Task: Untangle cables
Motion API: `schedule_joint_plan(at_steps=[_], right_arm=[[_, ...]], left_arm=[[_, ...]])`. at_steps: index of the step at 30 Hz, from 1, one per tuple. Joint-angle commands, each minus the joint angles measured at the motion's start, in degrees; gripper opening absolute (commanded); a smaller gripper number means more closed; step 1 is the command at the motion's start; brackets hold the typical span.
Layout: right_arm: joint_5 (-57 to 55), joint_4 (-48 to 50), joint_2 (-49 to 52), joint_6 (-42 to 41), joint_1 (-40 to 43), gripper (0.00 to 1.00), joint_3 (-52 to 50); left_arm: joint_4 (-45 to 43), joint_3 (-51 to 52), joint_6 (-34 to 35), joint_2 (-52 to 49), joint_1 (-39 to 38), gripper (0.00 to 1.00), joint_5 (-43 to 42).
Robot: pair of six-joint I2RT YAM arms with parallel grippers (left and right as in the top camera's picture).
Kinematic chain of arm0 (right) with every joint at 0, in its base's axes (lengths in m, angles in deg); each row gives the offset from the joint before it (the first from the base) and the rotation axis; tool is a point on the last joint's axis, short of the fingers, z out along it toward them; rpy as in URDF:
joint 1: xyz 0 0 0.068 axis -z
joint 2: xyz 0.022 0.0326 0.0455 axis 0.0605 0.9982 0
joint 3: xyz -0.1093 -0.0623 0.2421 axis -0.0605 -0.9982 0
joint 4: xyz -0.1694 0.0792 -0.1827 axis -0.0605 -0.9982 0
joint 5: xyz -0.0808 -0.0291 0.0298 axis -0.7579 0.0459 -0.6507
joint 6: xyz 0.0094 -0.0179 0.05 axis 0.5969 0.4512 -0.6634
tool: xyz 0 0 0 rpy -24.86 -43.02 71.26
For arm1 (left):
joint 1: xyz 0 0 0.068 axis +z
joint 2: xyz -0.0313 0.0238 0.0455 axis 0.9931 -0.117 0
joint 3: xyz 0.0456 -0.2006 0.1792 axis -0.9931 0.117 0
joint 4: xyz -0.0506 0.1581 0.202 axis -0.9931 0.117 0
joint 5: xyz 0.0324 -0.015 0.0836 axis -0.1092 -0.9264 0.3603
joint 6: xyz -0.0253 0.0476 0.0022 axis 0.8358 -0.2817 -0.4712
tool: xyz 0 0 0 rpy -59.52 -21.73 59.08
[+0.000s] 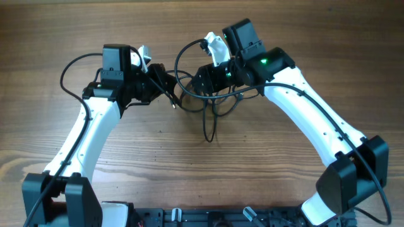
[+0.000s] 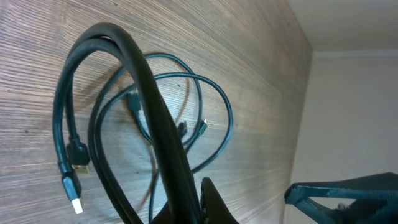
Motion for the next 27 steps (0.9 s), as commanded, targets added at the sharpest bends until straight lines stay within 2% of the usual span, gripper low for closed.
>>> schedule_joint_plan(at_steps=[1, 3, 6, 11, 12, 15, 18, 22, 27], right_arm=[[-4.48, 0.74, 0.68, 0.15, -0.17, 0.27, 0.74], [-4.52, 2.01, 0.66, 0.07, -0.17, 0.16, 0.74], [-3.98, 4.11, 0.55, 0.00, -0.17, 0.04, 0.76], [-2.78, 5.44, 0.44, -2.29, 0.52, 0.05, 0.85], [-1.77, 5.33, 0.46, -1.18, 0.39, 0.08, 0.85], [0.46, 3.72, 0.44, 3.63, 0.26, 0.32, 0.85], [1.44, 0.87, 0.44, 10.21, 0.61, 0.45, 0.85], [8.79, -1.88, 0.46, 20.61, 0.61, 0.50, 0.85], [13.68, -4.00, 0.57, 26.93, 0.50, 0.49, 0.74]], left_arm=[[0.98, -0.31, -1.18, -0.44, 0.09, 0.04, -4.20], [2.54, -0.31, -2.43, -0.44, 0.11, 0.04, -4.17], [4.04, -0.31, -2.91, -0.44, 0.11, 0.04, -4.00], [5.03, -0.31, -2.84, -0.44, 0.09, 0.05, -3.78], [5.03, -0.31, -2.84, -0.44, 0.11, 0.05, -3.82], [5.03, -0.31, -3.28, -0.44, 0.15, 0.04, -3.69], [5.11, -0.31, -8.17, -0.44, 0.57, 0.04, -2.12], [5.42, -0.31, -11.69, -0.44, 0.76, 0.04, -1.81], [5.68, -0.31, -11.89, -0.44, 0.74, 0.04, -4.39]])
